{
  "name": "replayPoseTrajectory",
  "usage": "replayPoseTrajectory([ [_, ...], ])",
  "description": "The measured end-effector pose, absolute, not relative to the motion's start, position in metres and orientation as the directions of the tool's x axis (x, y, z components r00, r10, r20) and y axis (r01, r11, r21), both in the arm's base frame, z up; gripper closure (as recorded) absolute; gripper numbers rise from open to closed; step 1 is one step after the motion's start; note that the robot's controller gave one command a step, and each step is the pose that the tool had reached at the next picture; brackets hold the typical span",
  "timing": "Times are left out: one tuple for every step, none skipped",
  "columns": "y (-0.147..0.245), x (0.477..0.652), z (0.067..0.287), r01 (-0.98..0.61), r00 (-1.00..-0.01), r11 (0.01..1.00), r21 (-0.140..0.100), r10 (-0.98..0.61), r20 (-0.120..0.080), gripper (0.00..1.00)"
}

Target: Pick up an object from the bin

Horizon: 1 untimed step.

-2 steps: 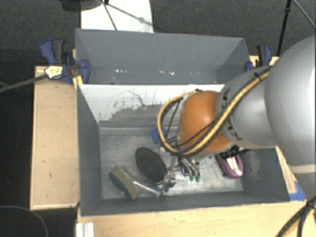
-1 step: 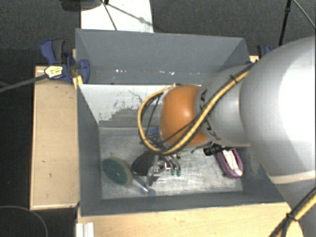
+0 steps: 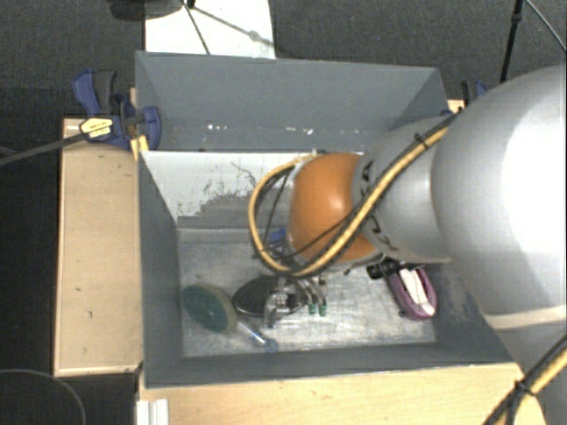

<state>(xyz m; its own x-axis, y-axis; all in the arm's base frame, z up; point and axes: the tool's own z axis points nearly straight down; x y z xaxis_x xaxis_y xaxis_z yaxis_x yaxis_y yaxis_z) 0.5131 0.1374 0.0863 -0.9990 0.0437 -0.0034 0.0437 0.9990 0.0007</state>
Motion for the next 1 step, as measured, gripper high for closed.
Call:
replayPoseTrajectory([
  [0.1415,0.5105,0.2315,0.011,-1.000,1.000,0.003,0.011,-0.009,1.00],
])
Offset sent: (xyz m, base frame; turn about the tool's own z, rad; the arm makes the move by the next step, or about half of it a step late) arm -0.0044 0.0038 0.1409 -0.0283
